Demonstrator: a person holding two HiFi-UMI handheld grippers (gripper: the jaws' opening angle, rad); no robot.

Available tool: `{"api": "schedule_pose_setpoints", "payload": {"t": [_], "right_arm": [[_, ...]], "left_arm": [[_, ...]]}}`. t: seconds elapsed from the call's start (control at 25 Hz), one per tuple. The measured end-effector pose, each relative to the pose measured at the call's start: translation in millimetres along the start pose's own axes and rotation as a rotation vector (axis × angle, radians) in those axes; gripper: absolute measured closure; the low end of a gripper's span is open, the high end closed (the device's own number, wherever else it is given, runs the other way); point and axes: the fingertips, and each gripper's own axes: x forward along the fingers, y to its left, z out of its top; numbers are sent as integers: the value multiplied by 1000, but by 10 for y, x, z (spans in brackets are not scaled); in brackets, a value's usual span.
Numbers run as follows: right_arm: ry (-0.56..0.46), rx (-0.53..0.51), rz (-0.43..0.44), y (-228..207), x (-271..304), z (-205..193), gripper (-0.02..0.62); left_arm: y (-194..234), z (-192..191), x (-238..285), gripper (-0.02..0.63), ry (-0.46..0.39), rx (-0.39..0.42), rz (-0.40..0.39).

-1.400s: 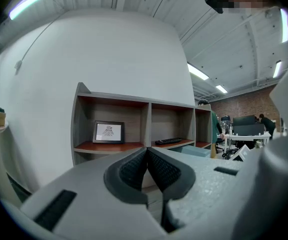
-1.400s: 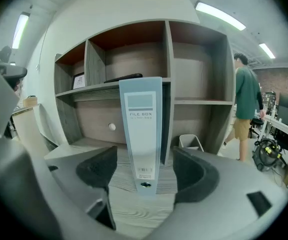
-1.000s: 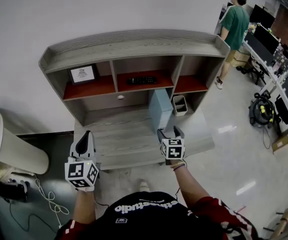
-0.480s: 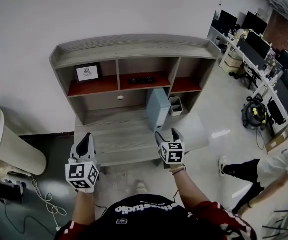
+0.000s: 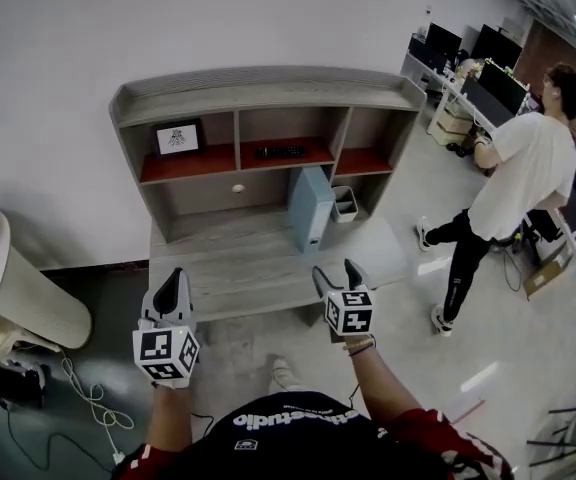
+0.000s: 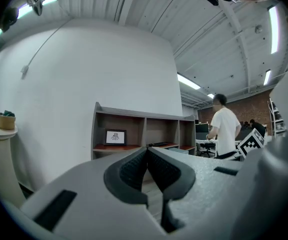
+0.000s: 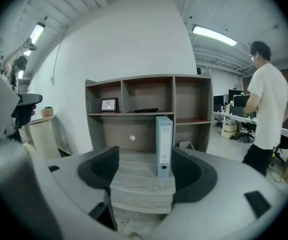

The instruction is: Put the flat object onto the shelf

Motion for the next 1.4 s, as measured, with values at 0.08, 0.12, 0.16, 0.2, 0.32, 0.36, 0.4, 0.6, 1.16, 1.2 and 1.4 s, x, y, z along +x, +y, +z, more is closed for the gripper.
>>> {"api": "schedule_pose_setpoints", "payload": {"t": [0.08, 0.12, 0.16, 0.2, 0.32, 0.36, 0.4, 0.6, 1.16, 1.2, 1.4], "right_arm": [[-7, -4, -3, 38, -121, -13, 279], [-11, -7, -5, 55, -184, -19, 281], [-14, -8, -8, 71, -246, -23, 284], [-19, -7, -9, 86, -307, -22, 287], [-50, -1, -15, 132, -476, 25, 299], [-68, -2, -20, 146, -533, 59, 306], [-88, -7, -27, 156, -590, 101, 315], [-171, -15, -49, 227, -817, 288, 347], [-244, -28, -18, 407, -1084, 551, 426], [-247, -28, -15, 411, -1092, 569, 432], [-259, -28, -5, 414, -1120, 652, 457]], "left_arm": [[-7, 0, -81, 600, -2, -2, -3], [-13, 2, -123, 600, -4, -2, -5], [-22, 4, -166, 600, -6, -3, -7], [-33, 8, -207, 600, -8, -3, -10], [-67, 31, -313, 600, -15, 3, -19], [-76, 41, -343, 600, -18, 6, -21], [-81, 50, -370, 600, -21, 8, -23], [-67, 70, -486, 600, -30, 13, -22], [-16, 136, -641, 600, -57, 7, -13], [-16, 137, -637, 600, -57, 6, -13], [-41, 131, -604, 600, -56, 6, -21]]}}
